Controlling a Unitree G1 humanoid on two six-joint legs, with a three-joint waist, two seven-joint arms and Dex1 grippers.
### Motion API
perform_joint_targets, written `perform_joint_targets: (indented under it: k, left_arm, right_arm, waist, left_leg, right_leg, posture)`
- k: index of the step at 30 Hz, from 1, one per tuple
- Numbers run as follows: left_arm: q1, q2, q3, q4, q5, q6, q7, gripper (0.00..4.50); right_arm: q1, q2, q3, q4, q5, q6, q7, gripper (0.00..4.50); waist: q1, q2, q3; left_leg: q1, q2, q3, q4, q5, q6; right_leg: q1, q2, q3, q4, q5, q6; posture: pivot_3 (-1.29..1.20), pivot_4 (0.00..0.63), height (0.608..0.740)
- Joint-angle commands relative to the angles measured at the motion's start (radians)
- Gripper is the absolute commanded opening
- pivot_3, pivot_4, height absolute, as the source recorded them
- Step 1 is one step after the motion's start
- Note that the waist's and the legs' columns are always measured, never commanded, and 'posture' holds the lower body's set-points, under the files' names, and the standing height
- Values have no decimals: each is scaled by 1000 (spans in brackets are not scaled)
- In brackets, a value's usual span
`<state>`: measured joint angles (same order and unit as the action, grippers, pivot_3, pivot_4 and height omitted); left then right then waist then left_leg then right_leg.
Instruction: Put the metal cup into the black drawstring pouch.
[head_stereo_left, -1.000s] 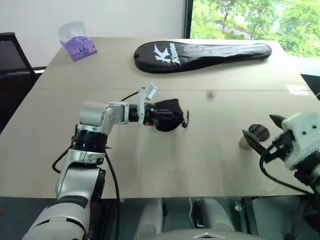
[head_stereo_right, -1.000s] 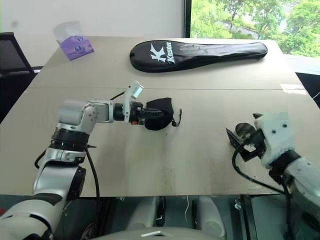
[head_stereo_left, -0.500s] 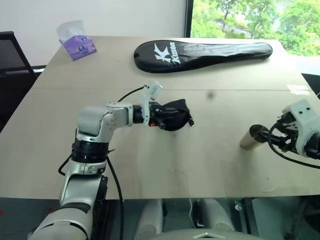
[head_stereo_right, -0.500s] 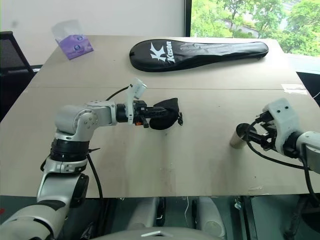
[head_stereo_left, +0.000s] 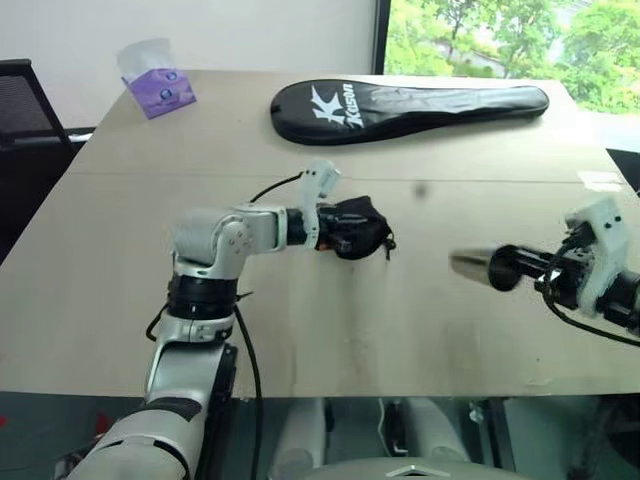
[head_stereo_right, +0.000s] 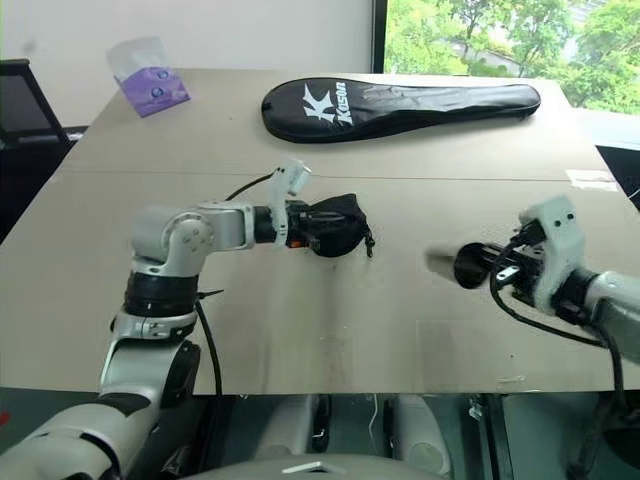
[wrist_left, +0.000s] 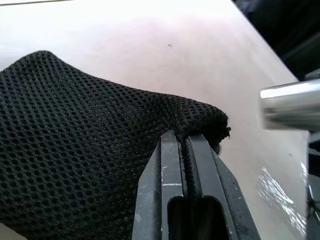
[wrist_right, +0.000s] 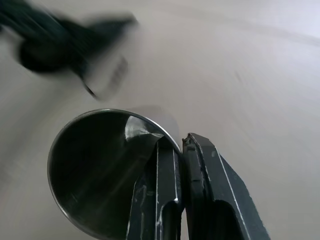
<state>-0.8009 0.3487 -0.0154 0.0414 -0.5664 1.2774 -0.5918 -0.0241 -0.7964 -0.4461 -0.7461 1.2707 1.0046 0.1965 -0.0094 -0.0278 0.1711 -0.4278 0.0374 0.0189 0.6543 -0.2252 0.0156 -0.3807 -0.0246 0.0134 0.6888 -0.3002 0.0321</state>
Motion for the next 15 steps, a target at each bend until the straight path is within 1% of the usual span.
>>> perform_joint_targets:
  k: [1,2,3,5,7,10,12,15]
  left_arm:
    - [-34,-30,-30,24,21,-6,26,0]
    - [-38,-36,-35,28,21,-4,25,0]
    - [-44,-53,-27,30,12,3,29,0]
    - [-58,-85,0,30,-13,27,34,0]
    - [-64,-94,6,18,-25,43,30,0]
    - [-70,-96,13,16,-30,64,37,0]
    - [-79,-98,22,22,-36,78,41,0]
    - [-88,-108,32,32,-31,90,56,0]
  right_arm:
    - [-40,168,99,-80,-40,-158,-69,112]
    - [-51,228,139,-77,-75,-193,-87,112]
    - [-61,270,203,-63,-153,-227,-78,112]
    - [-69,305,348,3,-381,-333,-24,112]
    - [-69,354,442,89,-526,-444,21,112]
    - [-61,405,509,190,-660,-564,66,112]
    - [-53,430,530,239,-718,-627,93,112]
    - [-42,458,564,295,-796,-708,135,112]
  waist:
    - [-4,0,0]
    - [-6,-1,0]
    - [-5,0,0]
    - [-4,0,0]
    - [-1,0,0]
    - [-3,0,0]
    - [-3,0,0]
    - [-2,0,0]
  left_leg:
    - [0,0,0,0,0,0]
    - [0,0,0,0,0,0]
    - [0,0,0,0,0,0]
    - [0,0,1,1,1,-2]
    - [0,-1,1,1,2,-3]
    - [0,0,1,1,3,-4]
    - [-2,0,2,1,3,-5]
    - [-2,0,2,1,3,-5]
  right_leg:
    - [0,0,0,0,0,0]
    - [0,0,0,0,0,0]
    - [0,0,1,0,0,0]
    - [-1,0,1,1,0,0]
    - [-1,0,1,1,0,0]
    - [-2,0,2,2,0,0]
    - [-6,0,3,4,0,0]
    - [-6,0,2,5,0,0]
  posture:
    - [0,150,740]
    - [0,150,740]
    - [0,150,740]
    - [0,150,740]
    - [0,150,740]
    - [0,150,740]
    - [0,150,740]
    - [0,150,740]
